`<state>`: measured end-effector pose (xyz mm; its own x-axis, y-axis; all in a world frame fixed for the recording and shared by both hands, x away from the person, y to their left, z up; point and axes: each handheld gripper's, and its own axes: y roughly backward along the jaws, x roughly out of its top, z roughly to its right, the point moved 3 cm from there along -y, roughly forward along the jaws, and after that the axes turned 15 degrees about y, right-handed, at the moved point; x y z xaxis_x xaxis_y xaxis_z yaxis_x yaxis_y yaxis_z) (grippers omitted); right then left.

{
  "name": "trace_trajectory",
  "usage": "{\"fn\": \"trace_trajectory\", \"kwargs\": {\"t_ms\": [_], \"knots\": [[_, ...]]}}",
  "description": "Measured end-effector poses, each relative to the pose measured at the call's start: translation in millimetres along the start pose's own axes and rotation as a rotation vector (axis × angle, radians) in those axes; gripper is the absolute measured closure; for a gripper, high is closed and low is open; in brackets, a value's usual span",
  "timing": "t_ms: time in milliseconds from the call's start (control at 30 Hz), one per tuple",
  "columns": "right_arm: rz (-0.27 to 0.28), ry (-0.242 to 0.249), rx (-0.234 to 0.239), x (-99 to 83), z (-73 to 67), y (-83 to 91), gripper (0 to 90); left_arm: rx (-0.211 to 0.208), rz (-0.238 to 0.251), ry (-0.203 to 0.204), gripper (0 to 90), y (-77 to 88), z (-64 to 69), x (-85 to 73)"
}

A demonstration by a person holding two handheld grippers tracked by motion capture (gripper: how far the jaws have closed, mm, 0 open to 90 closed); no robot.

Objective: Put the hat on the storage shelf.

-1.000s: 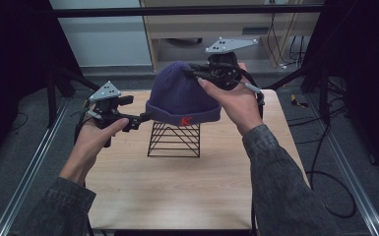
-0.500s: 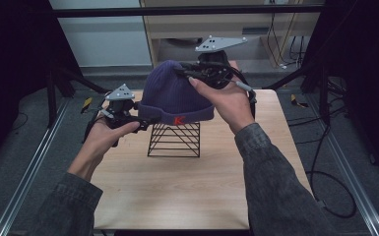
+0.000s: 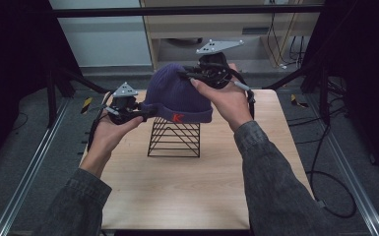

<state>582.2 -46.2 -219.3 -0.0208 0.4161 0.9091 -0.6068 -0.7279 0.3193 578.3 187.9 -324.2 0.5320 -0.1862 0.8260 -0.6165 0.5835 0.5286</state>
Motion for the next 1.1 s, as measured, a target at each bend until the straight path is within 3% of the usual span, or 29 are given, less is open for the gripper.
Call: {"fn": "trace_trajectory", "kwargs": {"t_ms": [433, 867, 1100], "knots": [[-0.062, -0.02, 0.022, -19.6, -2.6, -21.7, 77.8, 0.004, -0.018, 0.045, 61.4, -9.0, -15.1, -23.2], [-0.088, -0.013, 0.044, -26.0, -7.9, -32.3, 77.5, 0.017, -0.037, 0.058, 62.0, -6.6, -23.2, -34.1], [-0.095, -0.022, 0.051, -30.8, -12.3, -33.1, 77.2, 0.033, -0.059, 0.043, 62.5, -4.5, -26.4, -36.7]]}}
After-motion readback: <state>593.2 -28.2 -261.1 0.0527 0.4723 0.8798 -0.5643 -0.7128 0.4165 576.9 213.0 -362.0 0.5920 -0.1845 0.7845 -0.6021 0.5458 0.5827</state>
